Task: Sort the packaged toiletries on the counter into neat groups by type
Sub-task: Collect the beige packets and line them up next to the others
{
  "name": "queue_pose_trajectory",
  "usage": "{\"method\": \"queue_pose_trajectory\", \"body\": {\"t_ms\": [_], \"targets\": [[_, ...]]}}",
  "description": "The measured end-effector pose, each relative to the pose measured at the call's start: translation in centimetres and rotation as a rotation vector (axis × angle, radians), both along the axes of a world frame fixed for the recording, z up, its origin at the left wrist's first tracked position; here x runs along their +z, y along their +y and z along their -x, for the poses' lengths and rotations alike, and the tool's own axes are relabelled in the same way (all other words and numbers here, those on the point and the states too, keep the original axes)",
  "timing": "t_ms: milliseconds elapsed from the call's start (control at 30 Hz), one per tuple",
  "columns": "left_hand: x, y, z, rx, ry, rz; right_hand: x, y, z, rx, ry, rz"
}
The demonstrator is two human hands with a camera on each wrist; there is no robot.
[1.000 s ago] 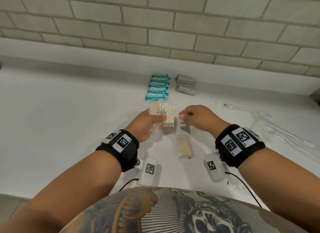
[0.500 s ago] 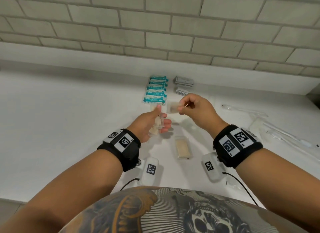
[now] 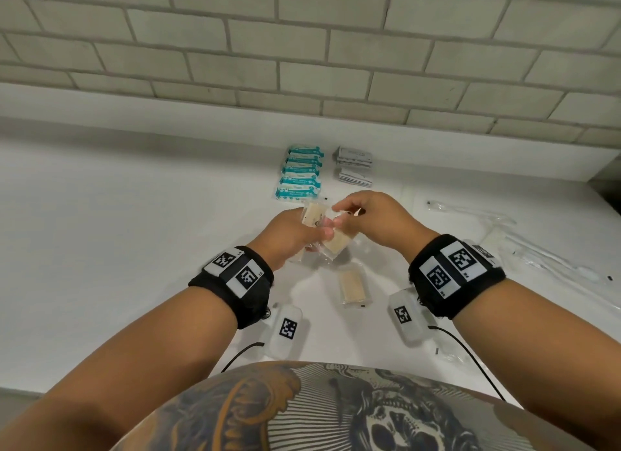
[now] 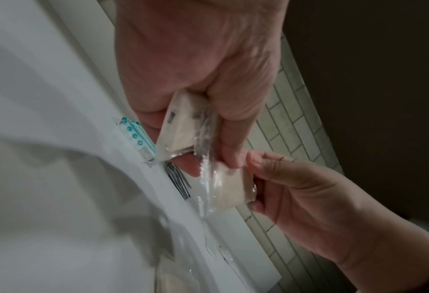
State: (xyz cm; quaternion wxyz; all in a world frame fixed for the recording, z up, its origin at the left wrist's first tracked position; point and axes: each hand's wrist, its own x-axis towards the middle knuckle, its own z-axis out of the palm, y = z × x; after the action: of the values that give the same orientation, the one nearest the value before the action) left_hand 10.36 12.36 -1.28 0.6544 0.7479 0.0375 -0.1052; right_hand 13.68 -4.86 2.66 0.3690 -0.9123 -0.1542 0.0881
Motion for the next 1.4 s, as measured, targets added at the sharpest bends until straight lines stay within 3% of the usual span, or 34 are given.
{"method": "queue_pose_trajectory", "body": {"t_ms": [167,400,633,733,867,1033,1133,1300,1400], "targets": [[0.8,-0.2,0.1,-0.05,-0.071,-0.177,0.3,-0.2,0.1,0.073,0.072,0.034],[0.3,-0.2,-0.2,0.067,-0.063,-0.143,0.0,-0.9,0.0,-0.067,0.103,-0.075],[1.0,-0.3,-0.4,-0.054,-0.124,-0.399,0.1,-0.4,0.4,0.065,0.017,0.11],[1.4,-0.6,-0.1,-0.049,-0.128,-0.306,0.2,-0.1,0.3,0.063,-0.002,0.146],[1.6,-0.4,0.1,0.006,-0.101,-0.214,0.2,-0.8,-0.2,-0.041,-0.005,-0.015],[2.0,-0.5,-0.4,-0.127,-0.175,-0.761,-0.4,-1.3,-0.2,-0.114,-0.007,-0.028],[2.3,-0.6,-0.5,-0.229,-0.13,-0.732,-0.1,-1.2,0.1,-0.033,0.035,-0.04],[2.1,-0.9,-0.3,-0.292,-0.166,-0.692,0.2,-0.6,0.7,0.094,0.074,0.145],[1.4,-0.8,-0.4,-0.145,-0.091,-0.41,0.2,-1.1,0.6,0.09,0.166,0.248]]}}
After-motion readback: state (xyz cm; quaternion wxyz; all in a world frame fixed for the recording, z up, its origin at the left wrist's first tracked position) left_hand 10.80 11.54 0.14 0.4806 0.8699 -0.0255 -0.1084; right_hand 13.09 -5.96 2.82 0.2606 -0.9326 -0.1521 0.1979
